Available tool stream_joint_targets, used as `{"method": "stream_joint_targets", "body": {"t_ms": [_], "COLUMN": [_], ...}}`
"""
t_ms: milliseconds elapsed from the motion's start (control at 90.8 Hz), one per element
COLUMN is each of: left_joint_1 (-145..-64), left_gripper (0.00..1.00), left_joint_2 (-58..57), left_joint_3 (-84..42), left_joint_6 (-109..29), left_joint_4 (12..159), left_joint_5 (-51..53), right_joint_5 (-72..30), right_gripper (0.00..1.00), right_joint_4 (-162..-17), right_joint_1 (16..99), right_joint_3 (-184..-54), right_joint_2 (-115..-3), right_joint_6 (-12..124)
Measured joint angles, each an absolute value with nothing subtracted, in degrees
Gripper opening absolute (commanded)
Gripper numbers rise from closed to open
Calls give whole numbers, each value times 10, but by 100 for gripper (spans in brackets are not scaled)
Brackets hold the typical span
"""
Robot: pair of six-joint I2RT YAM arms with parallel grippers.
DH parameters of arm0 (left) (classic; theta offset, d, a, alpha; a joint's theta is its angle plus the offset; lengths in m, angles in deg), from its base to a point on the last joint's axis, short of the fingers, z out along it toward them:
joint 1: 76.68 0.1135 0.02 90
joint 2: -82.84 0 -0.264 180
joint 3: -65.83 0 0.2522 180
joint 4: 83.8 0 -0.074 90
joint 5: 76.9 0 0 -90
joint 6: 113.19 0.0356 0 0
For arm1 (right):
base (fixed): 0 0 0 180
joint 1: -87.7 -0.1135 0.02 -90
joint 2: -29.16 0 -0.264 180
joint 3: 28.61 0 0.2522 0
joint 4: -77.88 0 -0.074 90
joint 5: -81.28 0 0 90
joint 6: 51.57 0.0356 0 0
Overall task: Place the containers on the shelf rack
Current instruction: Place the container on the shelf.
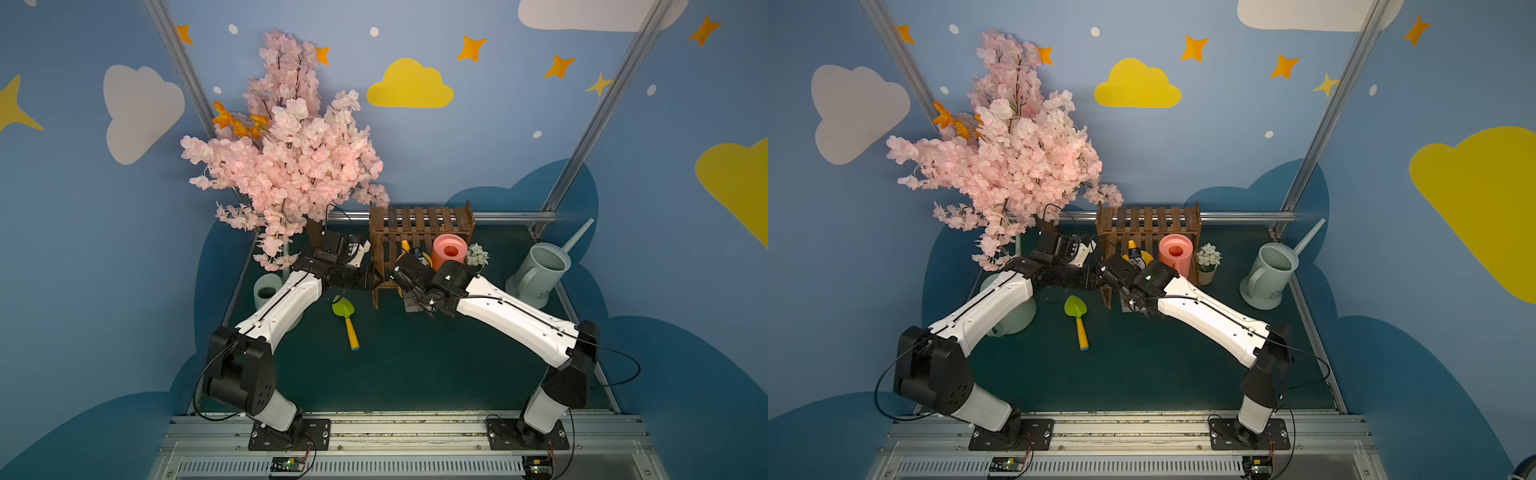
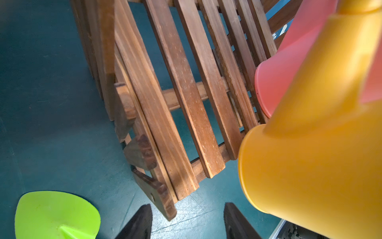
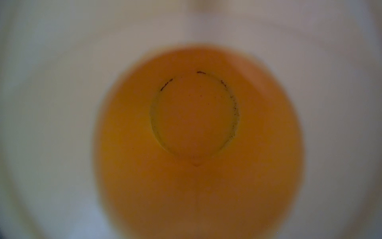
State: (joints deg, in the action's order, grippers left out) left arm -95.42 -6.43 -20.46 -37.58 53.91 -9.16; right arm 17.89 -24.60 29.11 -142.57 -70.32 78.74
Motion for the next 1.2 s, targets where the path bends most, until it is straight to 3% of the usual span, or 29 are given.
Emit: {"method": "stream_joint_targets", "body": {"t_ms": [1200], "left_joint_1": [-963], "left_gripper": [56], "left_joint_2": [-70], "left_joint_3": [-205], "left_joint_6": [-376], "left_joint_4": [542], "left_joint_5": [-87], "right_joint_5": [124], "right_gripper": [0], "right_joint_4": [-245], "right_joint_1": [339], "right_joint_3": [-1506], "right_joint_2": [-772], "right_joint_6": [809]}}
